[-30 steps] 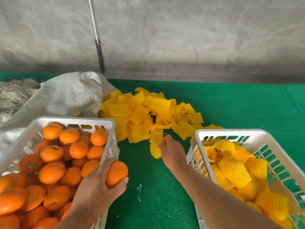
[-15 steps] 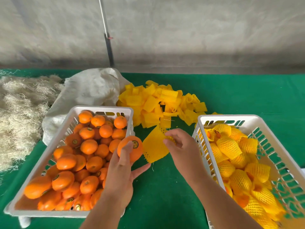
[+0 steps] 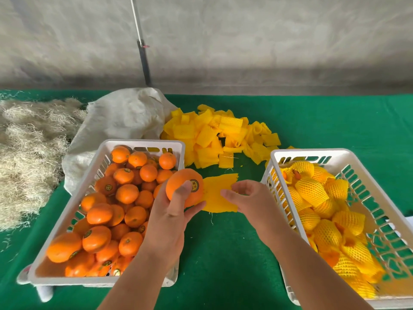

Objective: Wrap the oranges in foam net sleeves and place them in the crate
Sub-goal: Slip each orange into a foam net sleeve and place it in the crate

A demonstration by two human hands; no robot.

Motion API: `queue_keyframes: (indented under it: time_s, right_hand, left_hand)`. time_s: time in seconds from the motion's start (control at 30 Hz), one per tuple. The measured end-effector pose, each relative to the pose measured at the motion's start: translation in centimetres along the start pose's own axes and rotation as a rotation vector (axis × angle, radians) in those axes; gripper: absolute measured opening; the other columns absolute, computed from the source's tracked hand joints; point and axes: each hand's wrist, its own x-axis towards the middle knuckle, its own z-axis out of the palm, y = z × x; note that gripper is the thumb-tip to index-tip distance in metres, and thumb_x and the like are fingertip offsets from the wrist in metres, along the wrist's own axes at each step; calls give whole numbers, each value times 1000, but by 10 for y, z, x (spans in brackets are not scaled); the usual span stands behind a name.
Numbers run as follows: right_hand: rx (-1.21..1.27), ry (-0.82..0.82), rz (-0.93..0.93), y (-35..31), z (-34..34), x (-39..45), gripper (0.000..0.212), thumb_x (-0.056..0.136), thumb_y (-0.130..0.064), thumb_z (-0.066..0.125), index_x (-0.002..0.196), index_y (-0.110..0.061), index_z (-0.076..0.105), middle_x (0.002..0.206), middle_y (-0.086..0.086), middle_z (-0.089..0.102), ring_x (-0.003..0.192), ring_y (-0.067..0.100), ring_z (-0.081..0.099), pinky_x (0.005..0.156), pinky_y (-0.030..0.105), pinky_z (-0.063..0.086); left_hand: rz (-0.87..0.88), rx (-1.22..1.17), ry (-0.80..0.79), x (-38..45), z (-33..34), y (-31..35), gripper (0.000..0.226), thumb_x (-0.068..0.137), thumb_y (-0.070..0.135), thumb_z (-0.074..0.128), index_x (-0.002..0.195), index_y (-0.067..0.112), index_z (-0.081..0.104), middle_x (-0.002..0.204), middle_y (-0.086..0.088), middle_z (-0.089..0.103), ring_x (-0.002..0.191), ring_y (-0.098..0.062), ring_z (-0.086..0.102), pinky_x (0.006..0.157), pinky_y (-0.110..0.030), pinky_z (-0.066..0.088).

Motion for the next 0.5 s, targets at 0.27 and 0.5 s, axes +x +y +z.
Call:
queue_keyframes:
  time_s: [0.27,0.5]
  right_hand:
    - [178,-128,129,6,7,-3,23,82,-30,90,91,-14,76,99,13,78,102,34,75,97,41,62]
    - [-62,-56,-47,2,-7,-9,17,76,-52,89,79,-40,77,59,-22,57,55,-1,49,64,29,39]
  left_hand:
    - [-24,-9,-46,0,-11,0,56,81,55,76,132,34,68,134,-2,71,124,-26,68,87,-42,64]
    - [-73,0,-58,6,-11,-3,63,75,55,83,132,34,68,131,-3,72,125,-30,68,87,-45,64]
